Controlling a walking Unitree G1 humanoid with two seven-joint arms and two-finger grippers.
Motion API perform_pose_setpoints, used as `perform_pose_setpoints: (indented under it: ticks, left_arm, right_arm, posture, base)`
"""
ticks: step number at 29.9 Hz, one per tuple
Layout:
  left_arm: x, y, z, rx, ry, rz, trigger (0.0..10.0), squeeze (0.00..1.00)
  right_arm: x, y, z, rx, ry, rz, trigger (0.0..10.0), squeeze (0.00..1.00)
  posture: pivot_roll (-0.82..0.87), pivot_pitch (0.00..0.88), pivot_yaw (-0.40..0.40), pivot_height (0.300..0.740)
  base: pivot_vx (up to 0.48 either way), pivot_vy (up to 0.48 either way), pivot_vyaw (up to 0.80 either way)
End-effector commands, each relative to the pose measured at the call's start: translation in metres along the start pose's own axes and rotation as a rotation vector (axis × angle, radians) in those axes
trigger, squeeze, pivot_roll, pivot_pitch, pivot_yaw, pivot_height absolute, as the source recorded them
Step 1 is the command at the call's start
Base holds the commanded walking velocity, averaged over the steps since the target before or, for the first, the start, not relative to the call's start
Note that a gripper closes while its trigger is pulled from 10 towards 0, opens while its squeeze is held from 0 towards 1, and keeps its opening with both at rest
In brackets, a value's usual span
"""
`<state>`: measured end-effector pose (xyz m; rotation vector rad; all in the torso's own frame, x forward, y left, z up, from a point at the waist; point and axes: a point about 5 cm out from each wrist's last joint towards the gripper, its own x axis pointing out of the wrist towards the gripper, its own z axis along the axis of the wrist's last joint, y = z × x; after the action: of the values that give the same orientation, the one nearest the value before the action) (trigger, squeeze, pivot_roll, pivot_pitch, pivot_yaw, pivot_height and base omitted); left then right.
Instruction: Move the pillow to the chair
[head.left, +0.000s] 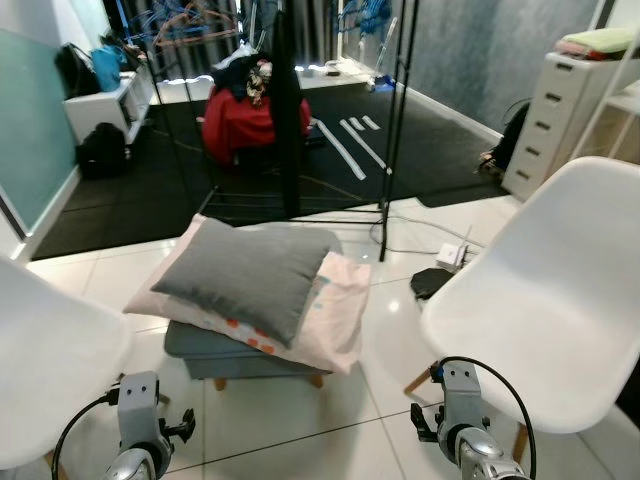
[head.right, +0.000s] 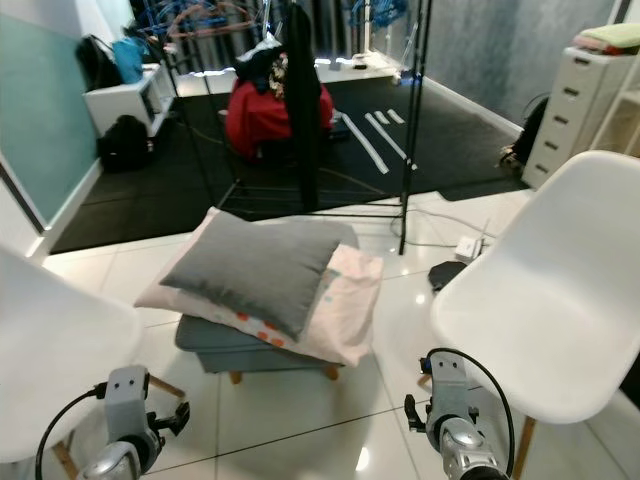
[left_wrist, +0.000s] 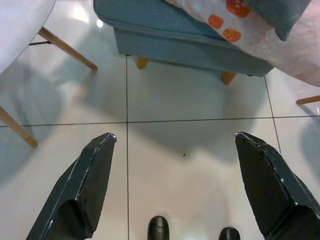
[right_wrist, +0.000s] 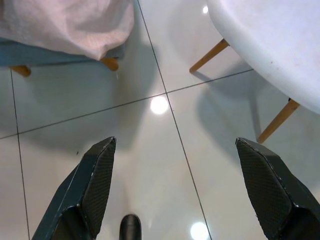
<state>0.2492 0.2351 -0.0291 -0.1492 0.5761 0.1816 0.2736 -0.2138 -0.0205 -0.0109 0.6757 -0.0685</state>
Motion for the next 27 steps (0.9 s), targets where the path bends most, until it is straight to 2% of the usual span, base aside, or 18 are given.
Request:
perform_pose_setpoints:
  ticks: [1,27]
  left_arm:
    - [-0.0017,0.0062,-0.0035,-0.014,0.019,0.021,10.0,0.0]
    - [-0.0013,0.0073,-0.0004,-0.001,-0.001,0.047,10.0,0.0]
  right_arm:
    - [0.0005,0.0063,-0.0015,0.008,0.007,0.015,10.0,0.0]
    - [0.0005,0.0068,-0.0019,-0.004,0.01,0.021,10.0,0.0]
  posture:
    - [-0.04,0.03,0.005,0.74]
    - [-0.04,0.024,0.005,0.74]
  base:
    - [0.0,0.0,0.0]
    - [0.0,0.0,0.0]
